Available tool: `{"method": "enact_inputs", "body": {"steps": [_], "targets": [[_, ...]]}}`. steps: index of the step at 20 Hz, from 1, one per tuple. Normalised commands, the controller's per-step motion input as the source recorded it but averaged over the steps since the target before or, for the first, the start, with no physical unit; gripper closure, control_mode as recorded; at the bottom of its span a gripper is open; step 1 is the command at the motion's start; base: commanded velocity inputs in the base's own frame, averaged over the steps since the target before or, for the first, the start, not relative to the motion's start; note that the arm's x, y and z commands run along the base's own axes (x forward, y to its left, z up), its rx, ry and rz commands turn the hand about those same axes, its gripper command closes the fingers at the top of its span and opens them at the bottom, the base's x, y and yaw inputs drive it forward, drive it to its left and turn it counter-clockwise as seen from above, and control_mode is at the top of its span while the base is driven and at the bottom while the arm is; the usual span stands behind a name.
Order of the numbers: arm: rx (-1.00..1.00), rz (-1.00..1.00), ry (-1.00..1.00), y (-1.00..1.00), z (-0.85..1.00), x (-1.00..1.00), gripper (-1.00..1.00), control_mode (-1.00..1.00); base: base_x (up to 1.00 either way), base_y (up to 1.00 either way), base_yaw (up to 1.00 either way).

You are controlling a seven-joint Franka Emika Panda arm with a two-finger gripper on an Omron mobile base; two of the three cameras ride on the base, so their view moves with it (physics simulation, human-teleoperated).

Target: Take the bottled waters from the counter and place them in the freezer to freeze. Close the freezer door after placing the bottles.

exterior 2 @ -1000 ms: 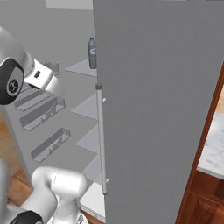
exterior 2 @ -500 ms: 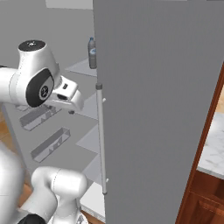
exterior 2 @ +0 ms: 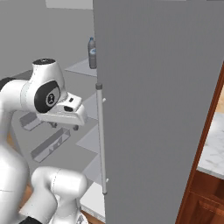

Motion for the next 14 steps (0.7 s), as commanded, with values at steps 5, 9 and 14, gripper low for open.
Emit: {"method": "enact_inputs", "body": {"steps": [5, 9, 14], "targets": [[0.0, 0.0, 0.04, -0.07, -0.67, -0.1, -1.0, -1.0, 0.0, 0.0, 0.0], [0.0, 0.0, 0.08, 0.1, -0.53, 0.0, -1.0, -1.0, 0.0, 0.0, 0.0], [0.0, 0.0, 0.0, 0.1, -0.12, 0.0, -1.0, -1.0, 0.0, 0.0, 0.0]]}}
